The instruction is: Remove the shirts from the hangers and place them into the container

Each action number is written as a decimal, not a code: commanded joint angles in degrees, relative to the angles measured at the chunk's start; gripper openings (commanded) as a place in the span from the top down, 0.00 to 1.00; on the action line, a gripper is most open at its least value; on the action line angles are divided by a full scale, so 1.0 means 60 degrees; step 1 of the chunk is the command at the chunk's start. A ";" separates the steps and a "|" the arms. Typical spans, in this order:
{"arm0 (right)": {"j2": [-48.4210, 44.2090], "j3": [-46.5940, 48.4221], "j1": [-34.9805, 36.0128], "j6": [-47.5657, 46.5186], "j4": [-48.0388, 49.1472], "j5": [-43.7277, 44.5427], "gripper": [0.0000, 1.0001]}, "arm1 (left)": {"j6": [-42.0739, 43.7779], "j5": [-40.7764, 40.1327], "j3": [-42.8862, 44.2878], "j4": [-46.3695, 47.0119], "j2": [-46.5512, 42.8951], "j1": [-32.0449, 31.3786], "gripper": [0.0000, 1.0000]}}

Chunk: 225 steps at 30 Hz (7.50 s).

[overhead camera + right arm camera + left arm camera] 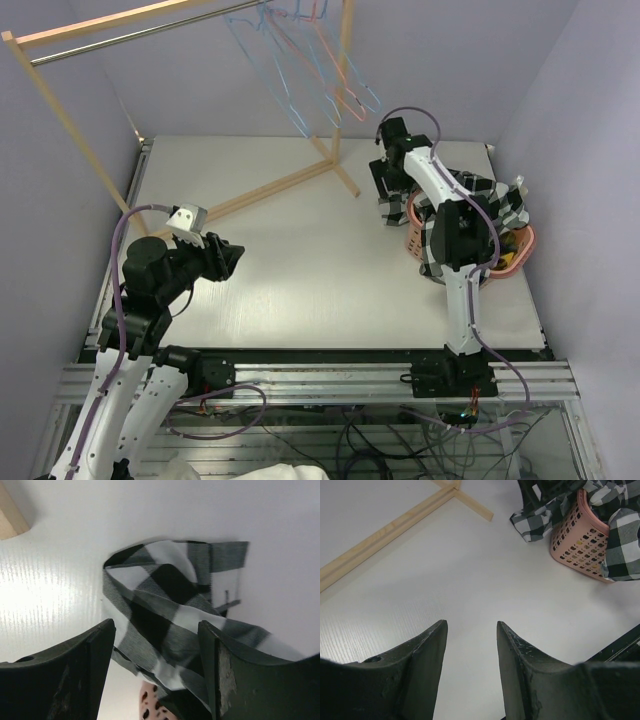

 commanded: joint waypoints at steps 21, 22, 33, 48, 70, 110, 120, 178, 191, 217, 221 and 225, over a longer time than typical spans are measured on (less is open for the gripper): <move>-0.0025 0.0475 0.0042 0.1495 -0.0067 -0.0028 1.00 | -0.0124 -0.0078 -0.0045 0.0238 -0.0058 -0.0110 0.45; -0.0517 0.0149 -0.0080 0.1864 0.0294 -0.0128 1.00 | -0.0131 -0.0087 -0.0050 0.0237 -0.0056 -0.0106 0.45; -0.7363 -0.3684 -0.0446 0.4023 0.3599 0.1969 1.00 | -0.0134 -0.0105 -0.0059 0.0240 0.0093 -0.0110 0.45; -1.3684 -0.9093 -0.0480 0.4785 0.3264 0.2639 1.00 | -0.0156 -0.0185 -0.0044 0.0204 0.0143 -0.0110 0.46; -1.3277 -0.7977 -0.0477 0.4601 0.3297 0.0297 0.77 | -0.0217 -0.0279 -0.0029 0.0172 0.0530 -0.0110 0.47; -0.3691 -1.1726 -0.3399 0.8461 0.4043 -0.1510 1.00 | -0.0286 -0.0473 -0.0023 0.0103 0.0623 -0.0110 0.47; -0.4761 -1.1382 -0.3566 0.8464 0.3647 -0.1022 1.00 | -0.0285 -0.0453 -0.0015 0.0111 0.0726 -0.0110 0.47; -0.6161 -0.8863 -0.4399 0.8880 0.3704 0.1590 1.00 | -0.0349 -0.0438 0.0000 0.0092 0.1044 -0.0108 0.48; -0.4117 -0.9518 -0.4413 0.9245 0.3683 0.1191 1.00 | -0.0342 -0.0409 0.0000 0.0084 0.1092 -0.0110 0.48; -1.0291 -0.9348 -0.4380 0.5885 0.5010 -0.1018 0.96 | -0.0363 -0.0481 0.0015 0.0061 0.1008 -0.0110 0.48; -1.2125 -1.1108 -0.4337 0.5006 0.7544 -0.5495 0.77 | -0.0380 -0.0521 0.0015 0.0048 0.0971 -0.0110 0.48; -1.3614 -1.2750 -0.3921 0.5156 0.9400 -0.8552 0.52 | -0.0400 -0.0594 0.0029 0.0022 0.0951 -0.0107 0.48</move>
